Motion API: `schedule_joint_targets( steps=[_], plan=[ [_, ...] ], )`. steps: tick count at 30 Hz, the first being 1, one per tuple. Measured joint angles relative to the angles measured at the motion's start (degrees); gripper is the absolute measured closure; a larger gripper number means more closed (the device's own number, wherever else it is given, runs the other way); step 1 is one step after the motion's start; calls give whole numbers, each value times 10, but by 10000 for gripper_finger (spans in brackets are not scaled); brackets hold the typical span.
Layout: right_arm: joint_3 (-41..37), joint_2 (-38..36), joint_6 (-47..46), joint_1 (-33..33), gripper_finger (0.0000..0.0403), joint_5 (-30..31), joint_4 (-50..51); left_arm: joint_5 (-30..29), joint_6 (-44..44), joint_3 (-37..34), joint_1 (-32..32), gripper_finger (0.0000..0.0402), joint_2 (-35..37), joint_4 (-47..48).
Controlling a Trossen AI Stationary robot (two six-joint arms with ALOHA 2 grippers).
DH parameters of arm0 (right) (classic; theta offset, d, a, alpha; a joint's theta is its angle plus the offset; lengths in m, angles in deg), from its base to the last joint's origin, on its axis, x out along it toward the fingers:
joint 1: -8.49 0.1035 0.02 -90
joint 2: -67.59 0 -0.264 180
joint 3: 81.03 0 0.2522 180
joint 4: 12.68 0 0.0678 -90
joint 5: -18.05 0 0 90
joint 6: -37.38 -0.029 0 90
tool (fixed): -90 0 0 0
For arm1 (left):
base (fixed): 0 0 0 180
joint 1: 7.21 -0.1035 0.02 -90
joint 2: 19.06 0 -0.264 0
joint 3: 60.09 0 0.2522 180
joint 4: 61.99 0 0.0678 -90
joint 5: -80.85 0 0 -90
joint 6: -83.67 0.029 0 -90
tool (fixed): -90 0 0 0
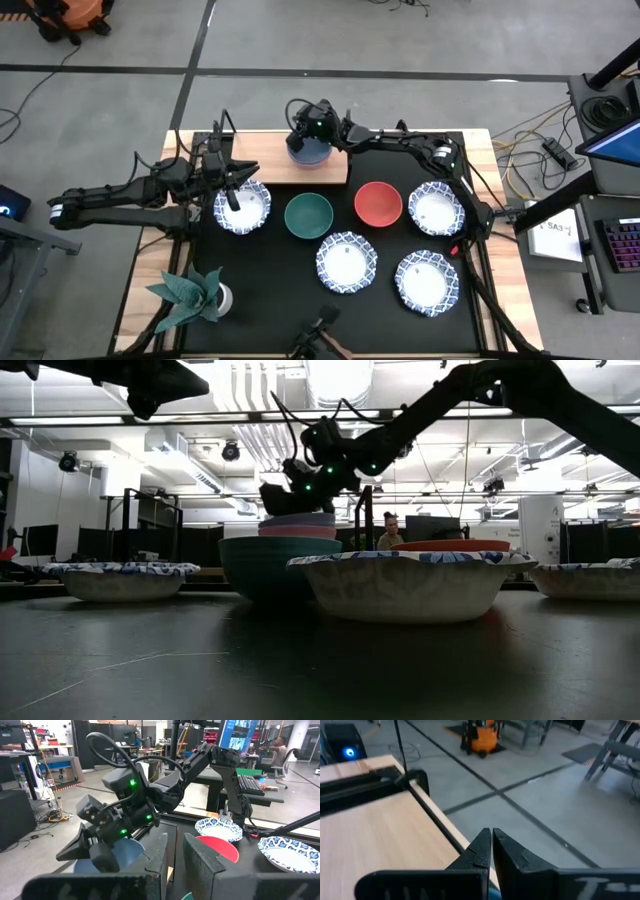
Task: Place and stack bowls onto a shelf
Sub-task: Stack the blue bowl on top of the pink bowl
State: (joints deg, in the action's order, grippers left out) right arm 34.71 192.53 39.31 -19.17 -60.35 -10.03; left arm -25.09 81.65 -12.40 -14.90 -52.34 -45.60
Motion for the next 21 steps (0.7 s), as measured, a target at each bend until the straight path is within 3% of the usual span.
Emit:
schedule_joint_targets(
  steps=[10,13,17,21],
  plan=[
    [-47,-11,7,26,394,0,-153,0,5,0,0,361,0,0],
    [-63,-32,30,41,394,4,-142,0,5,0,0,361,-2,1],
    [-104,-120,57,66,394,2,-139,2,5,0,0,361,-24,-7],
    [-206,-258,103,92,394,1,-145,23,5,0,0,361,-75,-68]
  ],
)
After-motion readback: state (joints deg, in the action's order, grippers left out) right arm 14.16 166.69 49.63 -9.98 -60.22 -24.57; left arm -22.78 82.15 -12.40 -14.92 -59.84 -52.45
